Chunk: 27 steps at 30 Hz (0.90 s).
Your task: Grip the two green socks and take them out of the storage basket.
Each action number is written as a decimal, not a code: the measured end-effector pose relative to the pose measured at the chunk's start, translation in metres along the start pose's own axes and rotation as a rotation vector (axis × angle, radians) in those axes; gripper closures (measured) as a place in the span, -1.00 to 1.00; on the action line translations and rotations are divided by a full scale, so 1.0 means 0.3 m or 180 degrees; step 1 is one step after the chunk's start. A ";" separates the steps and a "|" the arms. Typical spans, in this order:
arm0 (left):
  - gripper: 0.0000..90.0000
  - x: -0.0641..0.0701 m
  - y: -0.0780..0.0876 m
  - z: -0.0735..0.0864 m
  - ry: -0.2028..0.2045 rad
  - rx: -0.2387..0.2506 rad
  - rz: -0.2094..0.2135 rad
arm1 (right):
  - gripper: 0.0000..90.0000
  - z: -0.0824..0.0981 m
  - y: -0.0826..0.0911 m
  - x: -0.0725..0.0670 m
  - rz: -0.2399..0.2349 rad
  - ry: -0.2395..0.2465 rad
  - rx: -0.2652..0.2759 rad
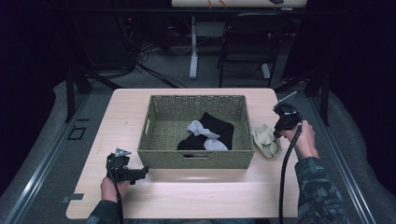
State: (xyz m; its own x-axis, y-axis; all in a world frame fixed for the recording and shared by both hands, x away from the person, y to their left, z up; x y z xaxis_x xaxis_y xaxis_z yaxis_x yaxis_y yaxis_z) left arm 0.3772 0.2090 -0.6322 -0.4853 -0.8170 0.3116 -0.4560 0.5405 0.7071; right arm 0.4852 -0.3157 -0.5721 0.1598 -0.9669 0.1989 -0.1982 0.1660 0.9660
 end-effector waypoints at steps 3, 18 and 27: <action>-1.00 -0.001 0.000 0.000 0.0003 -0.0001 -0.0002 | 0.60 0.006 0.000 0.004 -0.0030 -0.0003 0.0030; -1.00 0.000 0.002 -0.001 -0.0008 0.0006 -0.0006 | -0.49 0.117 0.161 -0.033 -0.0223 0.0124 0.0611; -1.00 0.002 -0.001 0.000 -0.0016 -0.0014 -0.0004 | -0.98 0.248 0.154 -0.091 -0.0285 0.0174 0.0861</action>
Point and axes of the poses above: each handheld gripper's, and its own axes: y roughly backward along the jaws, z roughly out of its underside, x roughly to its right, the point moved 9 cm from there along -y, roughly forward along the jaws, and after that the axes turned 15 degrees about z, right-handed, at the moved point
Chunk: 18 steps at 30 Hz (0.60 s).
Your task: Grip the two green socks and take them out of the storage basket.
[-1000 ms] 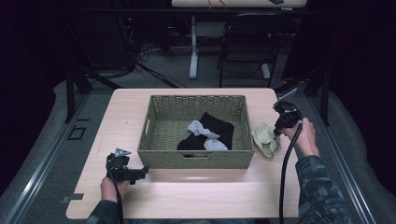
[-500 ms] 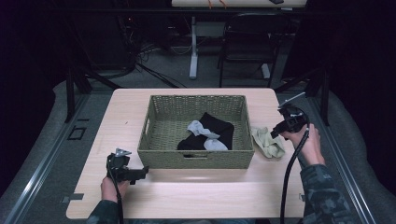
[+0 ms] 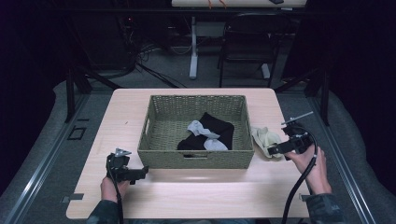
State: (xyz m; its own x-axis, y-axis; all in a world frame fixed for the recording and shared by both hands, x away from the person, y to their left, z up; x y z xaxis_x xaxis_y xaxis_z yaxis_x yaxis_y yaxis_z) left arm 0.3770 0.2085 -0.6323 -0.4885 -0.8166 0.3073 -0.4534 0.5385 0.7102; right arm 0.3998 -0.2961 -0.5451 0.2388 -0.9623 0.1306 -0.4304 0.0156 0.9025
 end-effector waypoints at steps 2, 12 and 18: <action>-1.00 0.001 0.001 0.000 -0.0016 -0.0009 -0.0004 | -1.00 0.037 -0.011 -0.016 0.0015 0.0054 0.0007; -1.00 -0.006 -0.003 0.006 -0.0028 -0.0040 -0.0064 | -1.00 0.196 -0.128 -0.061 -0.0030 -0.0060 0.0146; -1.00 -0.003 -0.016 0.002 -0.0043 -0.0052 -0.0083 | -1.00 0.207 -0.137 -0.011 0.0185 -0.0016 0.0301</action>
Point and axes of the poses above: each handheld gripper's, and its own axes: y roughly backward along the jaws, z roughly out of its underside, x roughly to its right, the point moved 9 cm from there along -y, roughly forward along the jaws, and after that the axes turned 15 degrees about z, right-handed, at the moved point
